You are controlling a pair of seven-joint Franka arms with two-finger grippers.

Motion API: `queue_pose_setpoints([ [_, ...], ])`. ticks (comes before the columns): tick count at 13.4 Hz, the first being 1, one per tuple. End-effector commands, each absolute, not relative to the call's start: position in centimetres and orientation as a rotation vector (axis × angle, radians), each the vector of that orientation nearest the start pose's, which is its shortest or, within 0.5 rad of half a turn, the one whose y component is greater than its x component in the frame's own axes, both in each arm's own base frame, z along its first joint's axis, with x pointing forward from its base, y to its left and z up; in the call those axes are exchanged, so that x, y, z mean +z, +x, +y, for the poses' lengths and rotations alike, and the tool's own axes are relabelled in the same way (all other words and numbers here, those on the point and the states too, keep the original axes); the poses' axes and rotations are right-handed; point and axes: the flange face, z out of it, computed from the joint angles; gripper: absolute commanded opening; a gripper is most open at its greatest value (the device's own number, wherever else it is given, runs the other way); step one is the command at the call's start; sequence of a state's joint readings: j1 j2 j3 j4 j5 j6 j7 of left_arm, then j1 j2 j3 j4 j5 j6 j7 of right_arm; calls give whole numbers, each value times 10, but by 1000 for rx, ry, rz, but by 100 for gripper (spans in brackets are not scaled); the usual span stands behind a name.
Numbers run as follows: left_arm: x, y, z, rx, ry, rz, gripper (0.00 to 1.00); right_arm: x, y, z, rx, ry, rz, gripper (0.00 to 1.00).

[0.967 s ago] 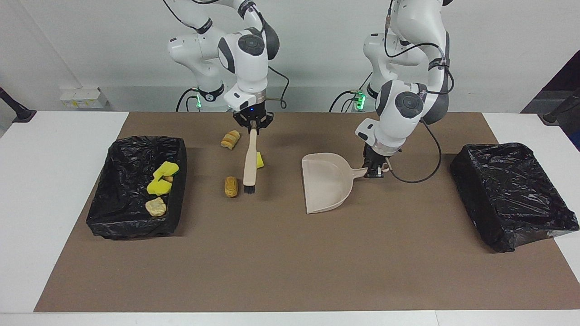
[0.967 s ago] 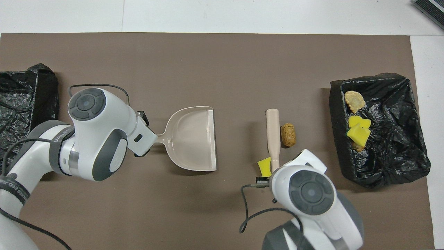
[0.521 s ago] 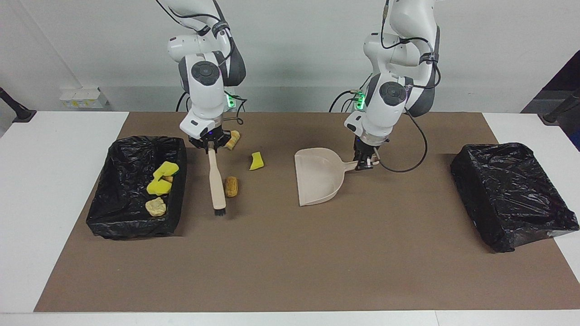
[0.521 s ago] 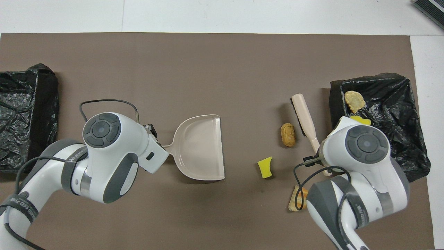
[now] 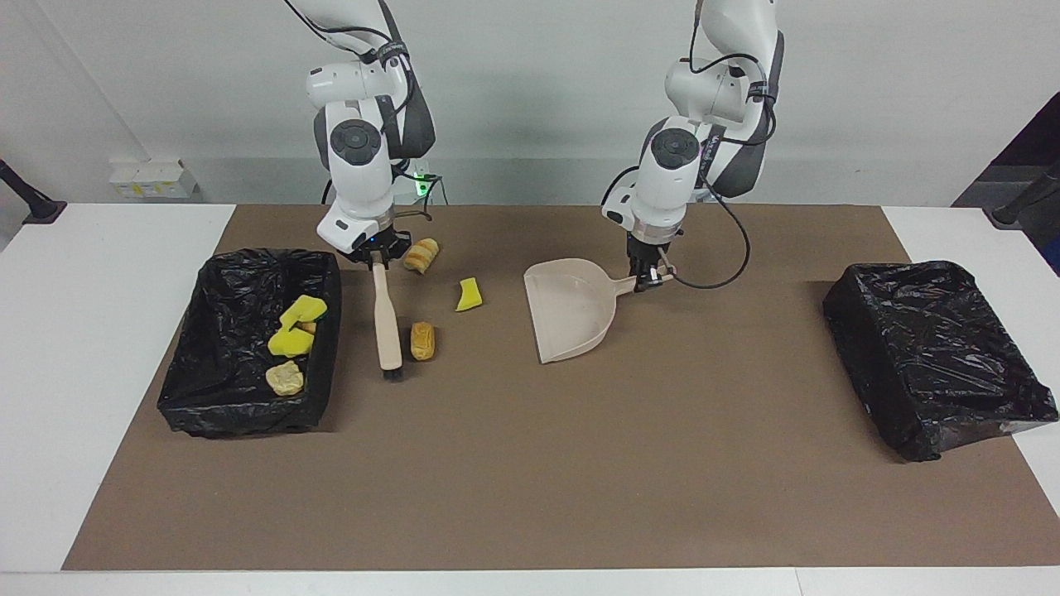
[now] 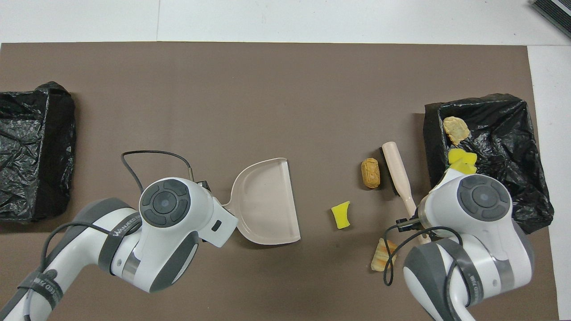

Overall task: Sweep and dump trash in bin
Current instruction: 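Move the dustpan toward the items while the right gripper carries the brush, then sweep the sponge and bread into the dustpan with the right gripper's brush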

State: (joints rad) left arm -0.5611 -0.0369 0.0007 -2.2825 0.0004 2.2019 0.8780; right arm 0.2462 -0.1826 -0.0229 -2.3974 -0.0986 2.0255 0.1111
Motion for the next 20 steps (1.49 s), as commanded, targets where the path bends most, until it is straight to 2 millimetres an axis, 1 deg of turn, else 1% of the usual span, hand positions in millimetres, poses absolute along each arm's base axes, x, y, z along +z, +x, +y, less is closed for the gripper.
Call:
queue_pose_setpoints([
  [1,366,403,-269,77,-2375,2036,0,382,414,129,285,-3220,-135,0],
  [2,364,401,-269,89,-2374,2038,0,380,410,143,292,-3218,-79,0],
  [3,357,398,-269,115,-2380,2031,0,371,403,163,323,-3204,-42,0],
  [4,351,393,-272,124,-2383,2027,0,368,399,174,344,-3192,-27,0],
  [5,350,394,-273,124,-2386,2023,0,370,394,190,335,-3180,-53,0],
  [6,350,394,-273,124,-2386,2023,0,371,389,202,341,-3157,-23,0],
  [7,349,393,-272,129,-2386,2023,0,372,386,207,344,-3151,3,0],
  [8,349,394,-272,129,-2389,2020,0,373,381,217,344,-3146,23,0],
  [12,348,395,-270,143,-2419,1982,0,375,386,228,353,-3029,134,0],
  [15,349,396,-270,160,-2420,1979,0,384,393,248,387,-2917,199,0],
  [16,349,396,-269,160,-2423,1975,0,389,392,259,399,-2873,212,0],
  [17,349,396,-270,158,-2422,1977,0,390,392,263,400,-2849,225,0],
  [18,350,397,-269,153,-2423,1975,0,392,389,273,379,-2825,222,0],
  [20,349,399,-268,151,-2428,1970,0,396,375,293,394,-2799,205,0],
])
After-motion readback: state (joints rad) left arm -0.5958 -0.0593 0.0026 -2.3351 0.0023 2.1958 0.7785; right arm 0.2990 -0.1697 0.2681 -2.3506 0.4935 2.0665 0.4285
